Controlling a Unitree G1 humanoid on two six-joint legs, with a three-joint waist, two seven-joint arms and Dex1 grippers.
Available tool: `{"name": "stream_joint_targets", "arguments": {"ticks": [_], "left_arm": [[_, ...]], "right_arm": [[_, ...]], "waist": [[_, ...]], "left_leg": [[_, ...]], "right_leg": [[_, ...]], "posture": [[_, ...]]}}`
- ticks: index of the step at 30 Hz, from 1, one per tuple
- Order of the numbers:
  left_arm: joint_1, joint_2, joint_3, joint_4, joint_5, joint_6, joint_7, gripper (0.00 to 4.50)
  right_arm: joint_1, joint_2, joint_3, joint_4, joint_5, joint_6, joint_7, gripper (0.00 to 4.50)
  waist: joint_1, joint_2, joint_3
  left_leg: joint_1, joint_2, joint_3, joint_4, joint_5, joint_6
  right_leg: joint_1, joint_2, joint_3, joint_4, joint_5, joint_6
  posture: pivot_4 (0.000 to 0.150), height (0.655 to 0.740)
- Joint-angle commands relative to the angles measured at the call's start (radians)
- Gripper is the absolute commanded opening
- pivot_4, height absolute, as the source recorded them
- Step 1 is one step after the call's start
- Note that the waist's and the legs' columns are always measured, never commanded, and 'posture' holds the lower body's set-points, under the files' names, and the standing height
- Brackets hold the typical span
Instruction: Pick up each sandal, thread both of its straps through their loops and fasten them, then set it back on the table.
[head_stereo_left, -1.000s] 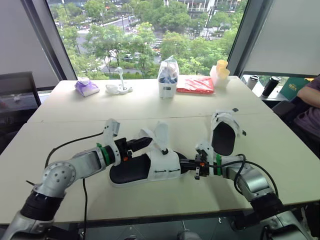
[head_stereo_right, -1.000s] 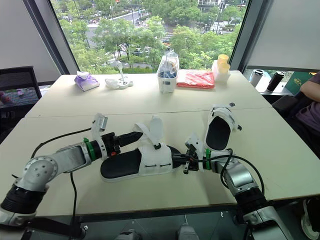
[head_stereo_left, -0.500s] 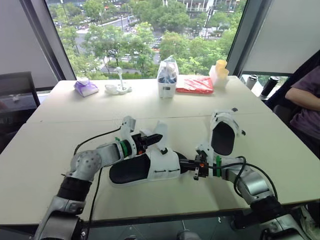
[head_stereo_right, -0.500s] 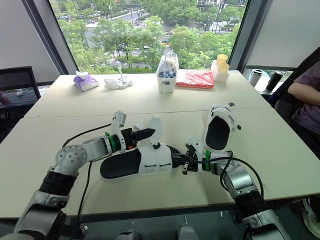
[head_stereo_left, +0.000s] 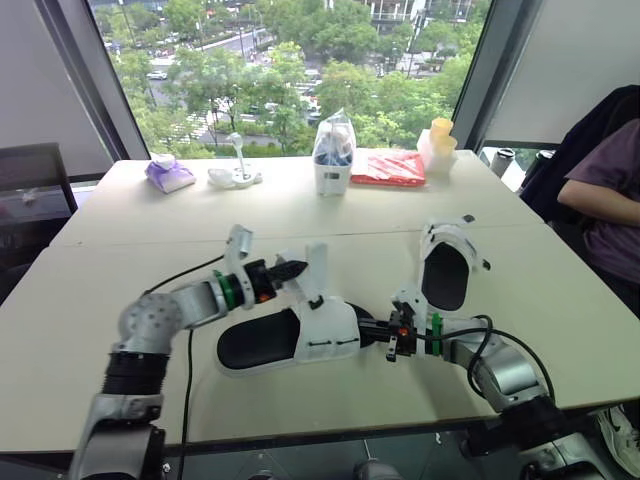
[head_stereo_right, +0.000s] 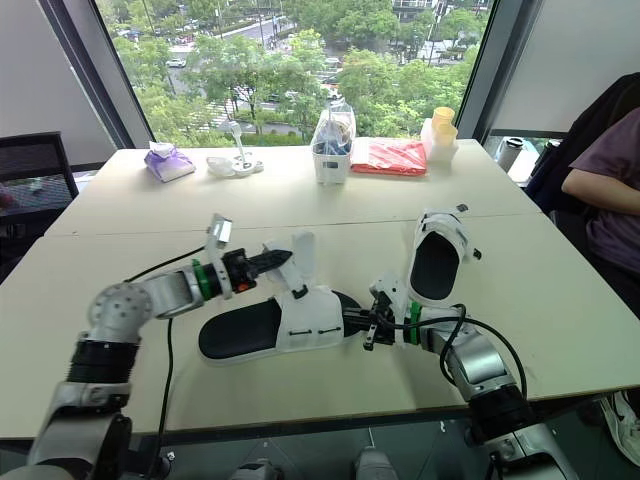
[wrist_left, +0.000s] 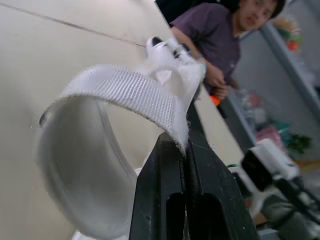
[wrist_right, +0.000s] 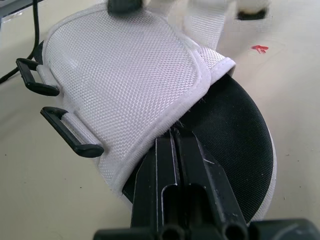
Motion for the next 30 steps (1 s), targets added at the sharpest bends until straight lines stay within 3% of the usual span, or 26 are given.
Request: {"name": "stream_joint_targets", "arguments": {"ticks": [1,16,30], "left_arm": [[-0.025,0.043,0.019,-0.038,-0.034,0.071,-0.105,0.05],[-0.028,-0.003,-0.076,-0.107,0.102,0.099,-0.220,0.05],[-0.028,0.043,-0.166,-0.171,0.256,0.072,-0.320,0.05]], "right_arm": [[0.022,-0.009,0.019,0.062,-0.058,0.042,-0.035,0.00],[0.007,-0.004,0.026,0.069,-0.062,0.044,-0.035,0.00],[0.011,0.005,0.026,0.066,-0.061,0.044,-0.040,0.00]], "waist": [[0.001,0.000,0.000],[-0.001,0.000,0.000],[-0.004,0.000,0.000]], "left_leg": [[0.000,0.000,0.000,0.000,0.000,0.000],[0.000,0.001,0.001,0.000,-0.001,-0.001],[-0.001,0.002,0.002,0.000,-0.002,-0.004]], "right_leg": [[0.000,0.000,0.000,0.000,0.000,0.000],[0.001,0.000,0.000,-0.004,0.001,-0.001],[0.000,0.000,0.000,-0.006,0.000,-0.001]], "posture": [[0.150,0.7400],[0.150,0.7400],[0.150,0.7400]]}}
